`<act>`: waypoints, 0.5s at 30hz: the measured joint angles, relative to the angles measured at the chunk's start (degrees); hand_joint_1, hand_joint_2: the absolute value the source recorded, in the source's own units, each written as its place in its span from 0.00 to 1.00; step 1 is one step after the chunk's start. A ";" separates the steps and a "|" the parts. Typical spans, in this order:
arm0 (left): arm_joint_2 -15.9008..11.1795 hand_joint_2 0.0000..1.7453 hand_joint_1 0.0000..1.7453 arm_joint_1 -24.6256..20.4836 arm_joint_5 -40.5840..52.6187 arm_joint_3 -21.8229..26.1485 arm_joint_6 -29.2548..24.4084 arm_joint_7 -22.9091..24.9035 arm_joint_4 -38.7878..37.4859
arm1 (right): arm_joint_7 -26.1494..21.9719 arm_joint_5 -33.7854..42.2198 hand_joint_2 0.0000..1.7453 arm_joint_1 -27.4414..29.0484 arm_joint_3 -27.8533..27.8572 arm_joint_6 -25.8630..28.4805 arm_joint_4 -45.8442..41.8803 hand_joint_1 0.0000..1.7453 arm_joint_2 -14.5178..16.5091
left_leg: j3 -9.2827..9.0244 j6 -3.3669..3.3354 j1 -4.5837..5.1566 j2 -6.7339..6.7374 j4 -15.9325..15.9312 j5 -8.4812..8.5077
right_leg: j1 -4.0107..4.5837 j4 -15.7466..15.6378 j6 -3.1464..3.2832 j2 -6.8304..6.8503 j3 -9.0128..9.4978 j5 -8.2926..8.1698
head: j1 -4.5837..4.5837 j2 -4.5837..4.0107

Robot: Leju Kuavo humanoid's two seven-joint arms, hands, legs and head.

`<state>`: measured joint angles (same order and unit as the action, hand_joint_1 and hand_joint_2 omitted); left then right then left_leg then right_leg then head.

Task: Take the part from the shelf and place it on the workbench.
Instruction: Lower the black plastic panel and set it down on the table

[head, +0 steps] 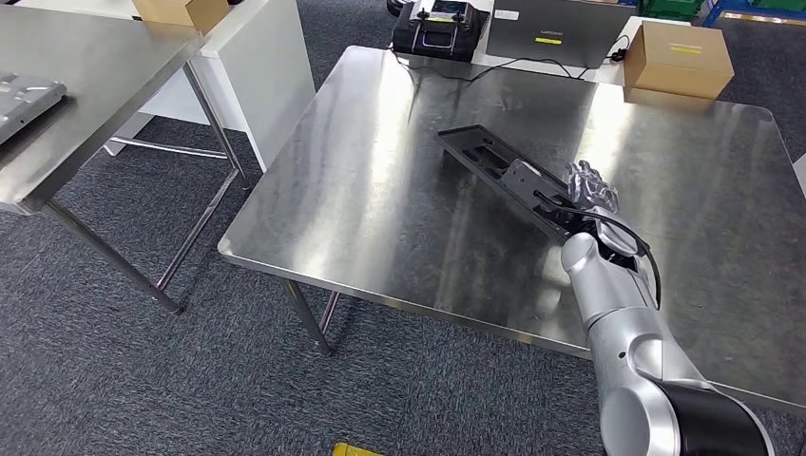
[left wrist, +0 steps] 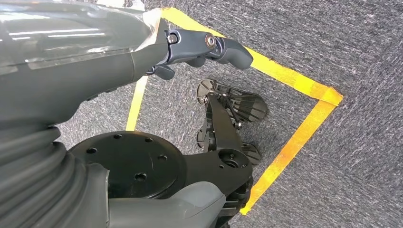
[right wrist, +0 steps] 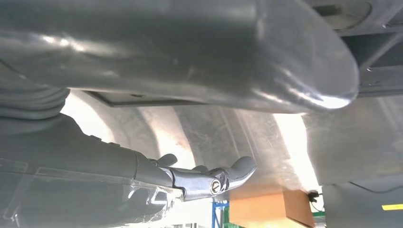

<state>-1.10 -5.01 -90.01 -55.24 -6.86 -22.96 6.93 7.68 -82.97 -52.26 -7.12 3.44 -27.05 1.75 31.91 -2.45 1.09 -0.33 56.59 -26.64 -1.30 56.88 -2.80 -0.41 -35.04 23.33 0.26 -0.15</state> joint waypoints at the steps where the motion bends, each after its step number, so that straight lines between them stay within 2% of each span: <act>1: 0.00 1.00 0.00 0.00 0.00 0.01 0.00 0.01 0.00 | 0.07 -0.02 0.00 -0.06 -0.16 -0.05 0.03 0.00 0.00 | 0.00 0.00 0.00 0.00 0.00 0.00 | 0.00 0.00 0.00 0.00 0.00 0.00 | 0.00 0.00; 9: 0.09 1.00 0.00 0.02 0.00 1.26 -0.77 0.15 0.00 | 1.12 -0.50 0.00 0.06 -1.35 -1.02 -0.06 0.00 0.42 | -0.01 0.00 0.00 0.05 0.00 0.00 | -0.01 0.00 0.00 0.00 0.02 0.00 | 0.00 0.00; 13: 0.41 0.00 0.00 0.08 0.00 2.64 -1.02 -0.47 0.00 | -0.45 -0.48 0.00 0.98 -2.14 2.07 -1.77 0.00 1.33 | 0.00 0.00 -0.01 0.03 0.00 0.00 | -0.01 0.00 0.00 0.00 0.02 0.00 | 0.00 0.00; 15: 0.65 0.00 0.00 0.10 0.00 3.41 -1.19 -1.09 0.00 | -2.24 -0.03 0.00 2.19 -2.60 5.85 -4.14 0.00 1.80 | -0.01 0.00 -0.02 0.01 0.00 0.00 | 0.01 0.00 0.00 0.00 0.01 0.00 | 0.00 0.00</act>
<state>-0.45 -4.92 -90.01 -51.83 -8.05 -24.05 6.93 5.44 -83.01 -50.07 -9.72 9.29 -31.19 3.55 31.90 -2.45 1.07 -0.32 56.59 -26.63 -1.30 56.88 -2.80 -0.41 -35.03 23.33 0.26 -0.15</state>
